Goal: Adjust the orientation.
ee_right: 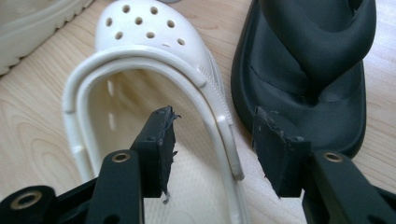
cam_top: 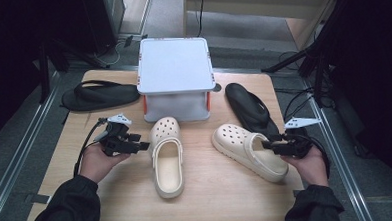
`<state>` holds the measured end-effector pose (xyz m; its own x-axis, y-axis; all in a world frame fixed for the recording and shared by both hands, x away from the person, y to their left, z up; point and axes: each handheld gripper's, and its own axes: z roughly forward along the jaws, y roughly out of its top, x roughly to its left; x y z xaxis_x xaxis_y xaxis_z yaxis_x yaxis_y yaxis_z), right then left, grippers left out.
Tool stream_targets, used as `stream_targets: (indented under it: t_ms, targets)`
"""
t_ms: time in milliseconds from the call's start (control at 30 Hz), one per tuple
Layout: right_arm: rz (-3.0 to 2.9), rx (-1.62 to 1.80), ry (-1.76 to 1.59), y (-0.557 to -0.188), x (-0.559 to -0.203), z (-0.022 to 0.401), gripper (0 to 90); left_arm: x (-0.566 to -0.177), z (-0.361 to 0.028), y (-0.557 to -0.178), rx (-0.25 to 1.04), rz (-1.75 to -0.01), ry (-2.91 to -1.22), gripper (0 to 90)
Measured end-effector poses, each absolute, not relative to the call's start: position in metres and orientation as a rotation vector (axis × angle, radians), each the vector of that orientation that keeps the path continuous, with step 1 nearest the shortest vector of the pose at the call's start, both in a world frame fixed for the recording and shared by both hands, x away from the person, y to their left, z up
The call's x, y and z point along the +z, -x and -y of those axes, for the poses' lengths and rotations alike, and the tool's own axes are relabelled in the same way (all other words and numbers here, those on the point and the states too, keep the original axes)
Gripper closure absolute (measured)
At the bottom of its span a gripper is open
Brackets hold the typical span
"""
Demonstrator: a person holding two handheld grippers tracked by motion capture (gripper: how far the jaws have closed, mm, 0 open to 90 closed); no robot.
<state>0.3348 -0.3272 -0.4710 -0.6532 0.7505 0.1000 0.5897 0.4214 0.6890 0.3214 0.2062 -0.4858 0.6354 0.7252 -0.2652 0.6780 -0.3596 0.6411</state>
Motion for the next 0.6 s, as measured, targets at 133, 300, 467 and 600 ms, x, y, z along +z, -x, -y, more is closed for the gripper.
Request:
stream_targets:
  t_ms: [133,300,467,600]
  targets:
    - [-2.476,1.032,-1.181,-0.341,-0.475,0.323,49.9,-0.487,-0.208,-0.32,0.082,-1.096,-2.112,45.4]
    - [-2.519,1.01,-1.166,-0.353,-0.482,0.316,52.8,-0.488,-0.21,-0.315,0.084,-1.107,-2.102,45.4]
    - [-2.551,1.009,-1.132,-0.361,-0.486,0.307,56.3,-0.489,-0.214,-0.311,0.08,-1.121,-2.09,45.4]
    - [-2.56,1.043,-1.116,-0.364,-0.487,0.304,59.5,-0.489,-0.217,-0.309,0.081,-1.124,-2.085,45.4]
